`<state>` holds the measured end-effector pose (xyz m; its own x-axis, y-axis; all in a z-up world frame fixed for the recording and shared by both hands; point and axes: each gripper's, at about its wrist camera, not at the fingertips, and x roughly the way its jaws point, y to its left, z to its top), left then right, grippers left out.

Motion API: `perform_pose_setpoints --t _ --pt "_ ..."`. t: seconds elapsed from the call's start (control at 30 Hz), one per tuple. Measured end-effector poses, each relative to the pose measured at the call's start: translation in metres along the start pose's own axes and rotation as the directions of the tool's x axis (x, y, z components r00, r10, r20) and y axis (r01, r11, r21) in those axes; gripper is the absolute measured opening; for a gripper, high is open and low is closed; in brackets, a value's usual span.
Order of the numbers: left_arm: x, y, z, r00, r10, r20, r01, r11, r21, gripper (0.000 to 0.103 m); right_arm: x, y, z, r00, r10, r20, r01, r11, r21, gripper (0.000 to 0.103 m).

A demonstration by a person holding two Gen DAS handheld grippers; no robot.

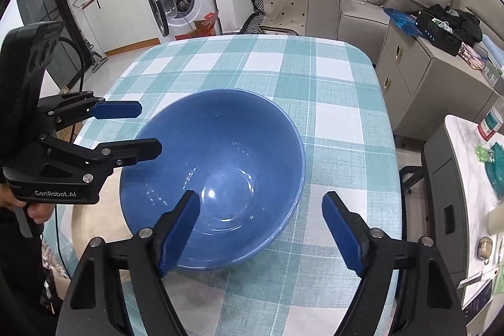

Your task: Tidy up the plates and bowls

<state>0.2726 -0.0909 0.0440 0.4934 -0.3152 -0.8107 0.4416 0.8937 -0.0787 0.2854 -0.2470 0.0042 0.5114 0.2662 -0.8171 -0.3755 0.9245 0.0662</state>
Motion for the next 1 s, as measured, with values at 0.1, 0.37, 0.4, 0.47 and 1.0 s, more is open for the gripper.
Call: perform_pose_setpoints --t 0.1,0.37,0.4,0.47,1.0 --pt "-0.002 0.003 -0.003 1.0 0.004 0.021 -0.004 1.0 -0.017 0.078 0.001 0.0 -0.001 1.0 0.002 0.005 -0.002 1.0 0.002 0.087" --pt "-0.001 0.013 -0.009 0.999 0.038 0.037 -0.036 0.997 -0.064 0.095 0.0 -0.007 -0.006 0.999 0.017 0.029 -0.018 0.999 0.038 0.094" --pt "0.0 0.015 -0.01 0.998 0.044 0.038 -0.042 0.996 -0.073 0.096 0.0 -0.008 -0.007 0.999 0.02 0.031 -0.021 0.999 0.044 0.094" --pt "0.002 0.017 -0.012 0.998 0.053 0.038 -0.05 0.995 -0.087 0.099 0.001 -0.011 -0.007 0.999 0.026 0.034 -0.028 0.998 0.057 0.099" --pt "0.004 0.019 -0.021 0.996 0.064 0.064 -0.056 0.99 -0.128 0.103 0.008 -0.019 -0.017 0.996 0.064 0.059 -0.069 0.993 0.094 0.102"
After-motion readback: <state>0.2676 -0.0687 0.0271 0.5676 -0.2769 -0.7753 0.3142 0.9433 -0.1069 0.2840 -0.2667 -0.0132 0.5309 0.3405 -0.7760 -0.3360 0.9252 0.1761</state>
